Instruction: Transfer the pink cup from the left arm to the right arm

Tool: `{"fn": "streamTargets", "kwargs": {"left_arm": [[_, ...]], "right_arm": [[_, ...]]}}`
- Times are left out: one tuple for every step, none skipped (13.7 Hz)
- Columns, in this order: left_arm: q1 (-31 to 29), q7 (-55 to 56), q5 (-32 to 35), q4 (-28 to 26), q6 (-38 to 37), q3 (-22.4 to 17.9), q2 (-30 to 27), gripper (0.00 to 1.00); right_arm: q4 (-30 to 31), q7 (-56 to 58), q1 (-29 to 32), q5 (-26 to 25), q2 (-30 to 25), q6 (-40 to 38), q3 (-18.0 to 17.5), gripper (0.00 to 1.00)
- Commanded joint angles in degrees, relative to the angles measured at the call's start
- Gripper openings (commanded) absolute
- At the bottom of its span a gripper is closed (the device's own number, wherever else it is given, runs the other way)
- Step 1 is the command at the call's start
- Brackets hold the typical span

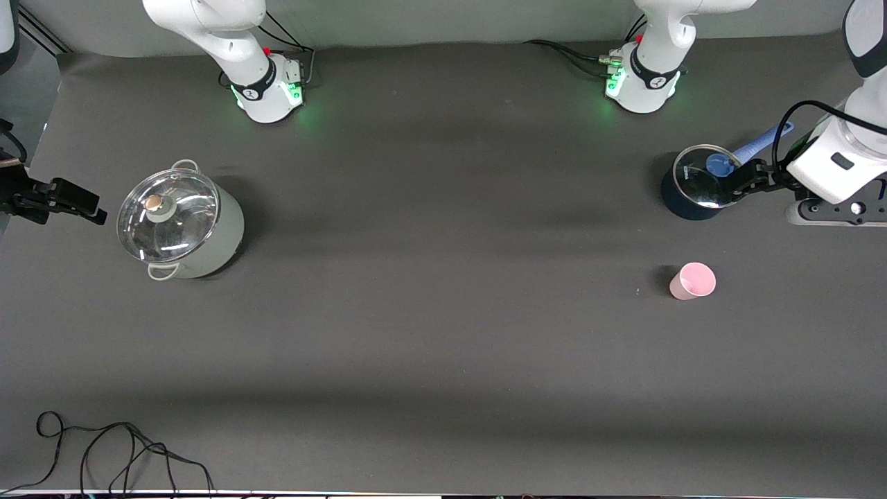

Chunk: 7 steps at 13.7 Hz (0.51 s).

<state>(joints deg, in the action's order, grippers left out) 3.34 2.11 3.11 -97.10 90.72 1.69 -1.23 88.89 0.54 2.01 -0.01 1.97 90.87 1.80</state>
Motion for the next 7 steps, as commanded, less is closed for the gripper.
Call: {"fn": "streamTargets", "kwargs": {"left_arm": [[-0.09, -2.53, -0.47, 1.11, -0.81, -0.02, 0.26, 1.00], [-0.17, -6.38, -0.47, 1.55, -0.90, -0.11, 0.70, 1.00], [-0.26, -11.20, -0.56, 1.99, -0.98, -0.11, 0.87, 1.00], [-0.35, -15.86, -0.56, 2.61, -0.98, -0.20, 0.79, 1.00], [-0.70, -20.69, -0.56, 3.31, -1.07, -0.11, 0.79, 1.00], [-0.96, -25.53, -0.91, 3.75, -1.07, -0.20, 0.79, 1.00], [-1.66, -31.14, -2.48, 3.93, -0.90, -0.20, 0.88, 1.00]], "right_arm": [[-0.39, 0.78, -0.08, 0.36, -0.03, -0.96, 0.22, 1.00], [-0.73, 0.78, -0.08, 0.36, 0.22, -1.22, 0.22, 1.00], [-0.91, 0.86, -0.08, 0.27, 0.31, -1.23, 0.22, 1.00], [-0.65, 0.86, -0.08, 0.27, 0.23, -1.31, 0.22, 1.00], [-0.56, 0.86, -0.08, 0.36, 0.23, -1.31, 0.22, 1.00], [-0.91, 0.86, -0.08, 0.27, 0.40, -1.31, 0.22, 1.00], [-0.74, 0.86, -0.08, 0.27, 0.32, -1.31, 0.22, 1.00]]}}
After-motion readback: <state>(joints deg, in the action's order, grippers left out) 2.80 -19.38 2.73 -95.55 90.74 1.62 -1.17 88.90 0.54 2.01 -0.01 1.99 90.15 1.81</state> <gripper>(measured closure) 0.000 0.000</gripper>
